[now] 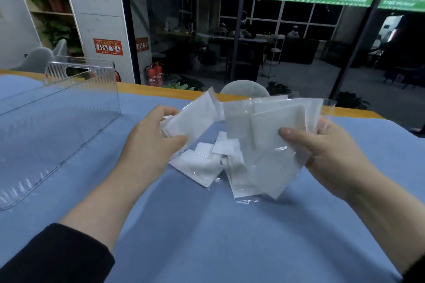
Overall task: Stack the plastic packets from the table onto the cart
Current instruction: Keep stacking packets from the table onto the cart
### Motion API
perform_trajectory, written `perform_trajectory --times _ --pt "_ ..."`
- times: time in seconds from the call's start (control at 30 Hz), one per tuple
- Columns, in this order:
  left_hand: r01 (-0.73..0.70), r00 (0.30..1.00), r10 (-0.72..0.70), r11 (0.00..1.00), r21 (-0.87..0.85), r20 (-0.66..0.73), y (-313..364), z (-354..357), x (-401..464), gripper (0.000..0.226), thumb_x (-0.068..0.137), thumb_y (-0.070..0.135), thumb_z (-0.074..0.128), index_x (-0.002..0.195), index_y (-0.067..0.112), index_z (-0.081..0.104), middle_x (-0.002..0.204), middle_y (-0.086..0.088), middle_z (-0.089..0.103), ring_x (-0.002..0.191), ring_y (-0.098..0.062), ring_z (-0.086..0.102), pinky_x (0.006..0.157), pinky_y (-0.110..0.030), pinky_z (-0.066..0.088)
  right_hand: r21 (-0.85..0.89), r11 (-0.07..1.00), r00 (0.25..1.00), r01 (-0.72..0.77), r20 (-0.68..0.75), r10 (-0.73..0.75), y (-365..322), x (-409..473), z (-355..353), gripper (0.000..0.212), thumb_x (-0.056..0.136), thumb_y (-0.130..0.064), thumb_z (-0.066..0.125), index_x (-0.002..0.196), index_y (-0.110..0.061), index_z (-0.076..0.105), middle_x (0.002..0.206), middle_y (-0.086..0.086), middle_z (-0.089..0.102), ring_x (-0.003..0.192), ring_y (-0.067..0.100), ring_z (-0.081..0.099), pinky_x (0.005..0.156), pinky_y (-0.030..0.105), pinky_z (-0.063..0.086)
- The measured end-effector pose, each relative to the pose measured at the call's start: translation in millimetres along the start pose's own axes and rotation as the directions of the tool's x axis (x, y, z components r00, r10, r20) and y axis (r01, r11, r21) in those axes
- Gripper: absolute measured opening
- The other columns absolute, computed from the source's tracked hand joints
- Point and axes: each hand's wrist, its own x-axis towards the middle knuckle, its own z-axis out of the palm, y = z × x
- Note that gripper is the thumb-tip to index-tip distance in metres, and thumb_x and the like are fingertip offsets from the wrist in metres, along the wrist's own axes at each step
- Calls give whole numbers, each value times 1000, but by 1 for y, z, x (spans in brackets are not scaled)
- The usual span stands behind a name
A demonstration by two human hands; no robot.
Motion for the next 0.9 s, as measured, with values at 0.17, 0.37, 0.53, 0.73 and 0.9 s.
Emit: perform_trajectory --times 0.17,0.37,0.53,0.73,0.9 --pt "-2 994 18 990 -140 109 5 5 -10 44 87 2 72 111 38 65 98 8 70 62 -3 62 50 -16 44 161 982 995 -99 50 92 16 -23 -1 34 84 -9 67 117 -2 69 115 18 73 106 32 71 90 37 60" --pt "-35 963 31 999 11 268 4 17 -20 51 85 13 73 118 48 56 101 5 66 91 0 60 79 -13 47 5 990 990 -141 30 141 23 -27 -12 29 85 -11 70 114 -7 71 109 12 76 101 30 73 90 43 56" --pt "-29 927 4 998 61 375 3 30 -27 52 85 16 74 116 50 51 87 5 65 70 -19 55 64 -26 45 -31 992 992 -123 -4 123 23 -26 -20 19 90 -1 66 108 -7 71 102 13 77 87 24 74 69 27 58" --pt "25 929 -23 1000 -3 368 2 33 -26 46 87 16 73 111 51 57 62 13 49 61 -8 47 66 -30 37 30 996 995 -79 -59 81 26 -25 -21 19 92 -2 64 110 -4 70 102 15 76 81 24 71 70 32 56" --pt "109 864 -72 993 -46 498 10 34 -35 37 90 37 67 116 61 56 127 21 53 114 22 43 99 -26 38 58 989 987 -137 -76 141 41 -27 -6 14 91 -6 68 105 -7 72 105 23 74 88 43 69 80 50 54"
